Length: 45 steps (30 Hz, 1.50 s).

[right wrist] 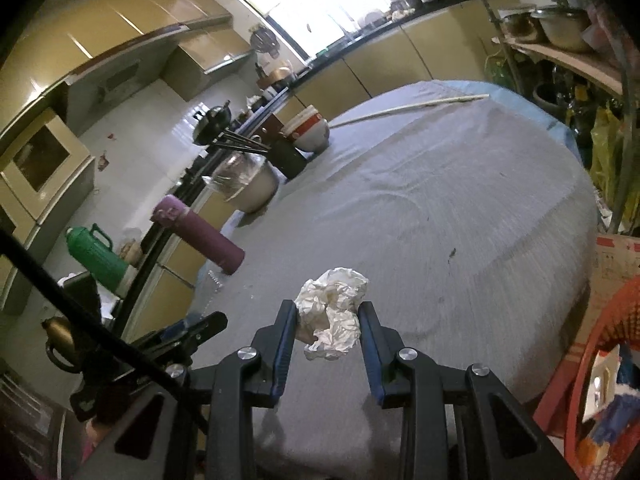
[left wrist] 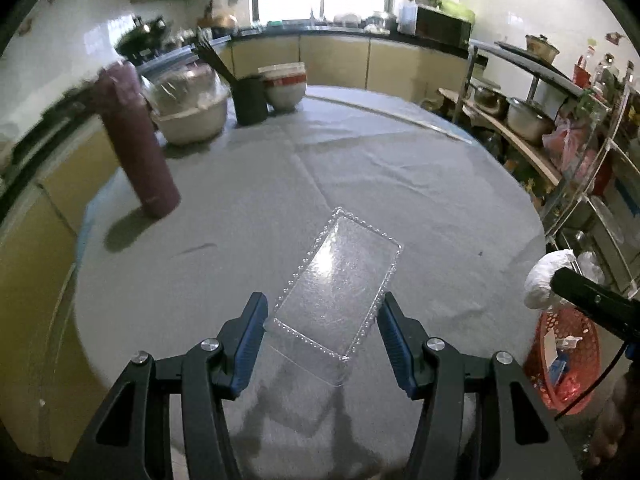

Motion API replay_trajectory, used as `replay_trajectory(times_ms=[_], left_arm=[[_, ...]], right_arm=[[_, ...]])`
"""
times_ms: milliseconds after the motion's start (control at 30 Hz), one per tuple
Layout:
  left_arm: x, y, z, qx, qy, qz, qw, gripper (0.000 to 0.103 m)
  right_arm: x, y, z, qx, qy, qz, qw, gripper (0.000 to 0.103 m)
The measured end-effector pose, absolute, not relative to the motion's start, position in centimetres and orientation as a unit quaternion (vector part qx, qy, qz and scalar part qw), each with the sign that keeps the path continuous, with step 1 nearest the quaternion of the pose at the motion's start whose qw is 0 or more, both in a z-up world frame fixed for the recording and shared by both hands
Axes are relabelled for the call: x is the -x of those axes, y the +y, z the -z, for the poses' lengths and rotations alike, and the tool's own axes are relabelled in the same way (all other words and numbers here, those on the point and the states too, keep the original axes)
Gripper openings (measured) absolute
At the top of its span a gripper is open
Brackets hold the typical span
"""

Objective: Collect trash
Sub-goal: 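Lift the clear tray with the left tool while the right tool lifts the tissue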

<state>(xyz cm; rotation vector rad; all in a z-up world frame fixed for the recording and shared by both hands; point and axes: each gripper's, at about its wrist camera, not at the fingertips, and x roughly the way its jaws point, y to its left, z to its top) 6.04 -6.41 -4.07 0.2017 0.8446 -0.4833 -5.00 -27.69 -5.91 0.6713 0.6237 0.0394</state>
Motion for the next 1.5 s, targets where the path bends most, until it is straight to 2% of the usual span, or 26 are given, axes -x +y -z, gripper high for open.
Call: replay_trajectory(times_ms=[667,1500], left_arm=[[5.6,-3.3,-0.1,-0.069,0.329,0.176,0.925,0.058],[7.0,-2.7,0.4,-0.078,0.308,0.127,0.94,0.059]], right_arm=[[14.1,-21.9,3.1,-0.302,0.235,-0.049,0.923,0.034],[14.3,-21.4,4.4,-0.309,0.236,-0.049,0.92,0.034]])
